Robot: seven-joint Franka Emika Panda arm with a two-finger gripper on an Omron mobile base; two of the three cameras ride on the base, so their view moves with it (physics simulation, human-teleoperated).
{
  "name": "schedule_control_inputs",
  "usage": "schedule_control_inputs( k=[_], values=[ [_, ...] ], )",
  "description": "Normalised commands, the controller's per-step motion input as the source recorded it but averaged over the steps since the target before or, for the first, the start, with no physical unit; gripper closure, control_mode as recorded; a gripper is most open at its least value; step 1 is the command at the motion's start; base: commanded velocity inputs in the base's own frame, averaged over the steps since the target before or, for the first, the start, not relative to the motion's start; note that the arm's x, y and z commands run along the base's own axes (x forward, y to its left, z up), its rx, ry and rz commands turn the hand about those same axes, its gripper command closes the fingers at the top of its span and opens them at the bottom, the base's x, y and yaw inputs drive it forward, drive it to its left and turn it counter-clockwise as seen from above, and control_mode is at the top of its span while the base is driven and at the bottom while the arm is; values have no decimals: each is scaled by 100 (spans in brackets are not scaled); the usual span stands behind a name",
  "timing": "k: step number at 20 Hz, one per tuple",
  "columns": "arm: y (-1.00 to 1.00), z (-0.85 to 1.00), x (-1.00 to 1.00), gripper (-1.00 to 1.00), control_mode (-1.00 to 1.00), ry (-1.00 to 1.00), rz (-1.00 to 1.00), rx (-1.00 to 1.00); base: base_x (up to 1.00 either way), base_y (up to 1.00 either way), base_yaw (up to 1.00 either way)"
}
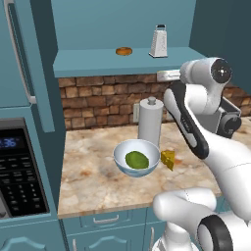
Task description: Pick the cheese from the fridge and the cheese grater from the cabinet and place them next to the salad bowl.
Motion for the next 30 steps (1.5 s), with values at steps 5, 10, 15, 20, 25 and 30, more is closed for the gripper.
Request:
schedule_control_inputs(
  k=[5, 10, 15, 20, 25, 30],
  values=[
    [4, 57, 36, -100, -100, 2, -1, 0, 0, 0, 0],
    [7, 57, 37, -100, -100, 3, -2, -1, 0, 0, 0],
    [2, 45, 40, -100, -100, 4, 0, 0, 0, 0, 0],
    [0, 29, 31, -100, -100, 8, 0, 0, 0, 0, 0],
    [-1, 0, 31, -100, -100, 0, 0, -1, 0, 0, 0],
    [-5, -14, 27, -100, -100, 0, 0, 0, 0, 0, 0]
  ],
)
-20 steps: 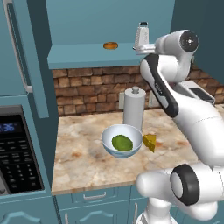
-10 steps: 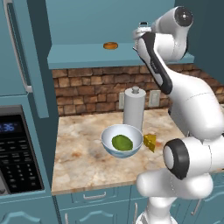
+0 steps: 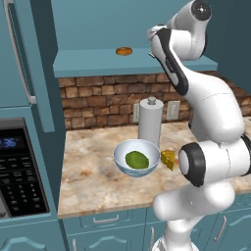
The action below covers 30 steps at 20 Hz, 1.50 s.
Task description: Pick the cheese from the fridge and the cheese grater from the cabinet and place them next to the salad bowl.
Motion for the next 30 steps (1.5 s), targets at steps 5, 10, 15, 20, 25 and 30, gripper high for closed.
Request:
schedule_control_inputs(
  k=[5, 10, 15, 20, 25, 30],
  values=[
    [-13, -15, 23, -100, -100, 0, 0, 0, 0, 0, 0],
    [-12, -10, 35, -100, -100, 0, 0, 0, 0, 0, 0],
    [8, 0, 46, -100, -100, 0, 0, -1, 0, 0, 0],
    [-2, 0, 29, -100, -100, 0, 0, 0, 0, 0, 0],
    [0, 0, 22, -100, -100, 0, 0, 0, 0, 0, 0],
    [-1, 0, 15, -100, -100, 0, 0, 0, 0, 0, 0]
  ],
)
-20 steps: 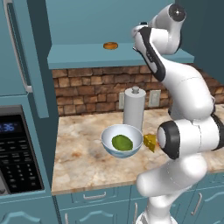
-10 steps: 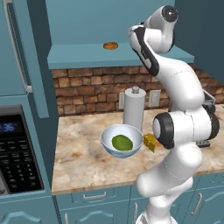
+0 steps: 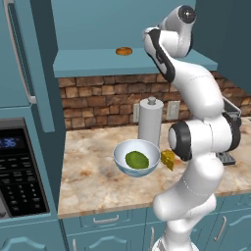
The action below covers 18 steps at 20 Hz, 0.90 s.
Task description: Pick the cheese from the fridge and the cheese grater from the cabinet and place them next to the salad bowl.
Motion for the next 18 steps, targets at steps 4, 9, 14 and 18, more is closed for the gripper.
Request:
schedule_control_inputs(
  k=[4, 9, 14, 18],
  values=[
    [-2, 0, 13, -100, -100, 0, 0, 0, 0, 0, 0],
    [-2, -9, 3, 100, -100, 0, 0, 0, 0, 0, 0],
    [-2, -7, 8, 100, -100, 0, 0, 0, 0, 0, 0],
    [-7, -3, -8, 100, -100, 0, 0, 0, 0, 0, 0]
  ],
)
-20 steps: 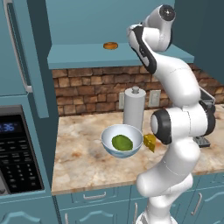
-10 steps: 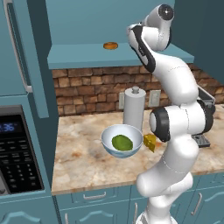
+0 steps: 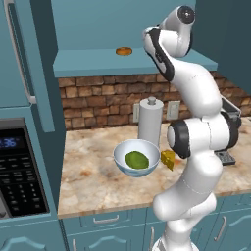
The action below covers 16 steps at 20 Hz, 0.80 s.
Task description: Pick the cheese from the fridge and the cheese grater from the cabinet and place them next to the salad bowl.
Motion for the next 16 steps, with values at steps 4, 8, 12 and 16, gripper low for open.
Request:
schedule_control_inputs(
  k=[4, 8, 12, 16],
  values=[
    [-2, 0, -49, 100, -100, 0, 0, 0, 0, 0, 0],
    [6, 0, -73, 100, -100, 0, 0, 0, 0, 0, 0],
    [14, 0, -79, 100, -100, -7, -1, 0, 0, 0, 0],
    [16, 0, -79, 100, -100, -4, -2, 0, 0, 0, 0]
  ],
)
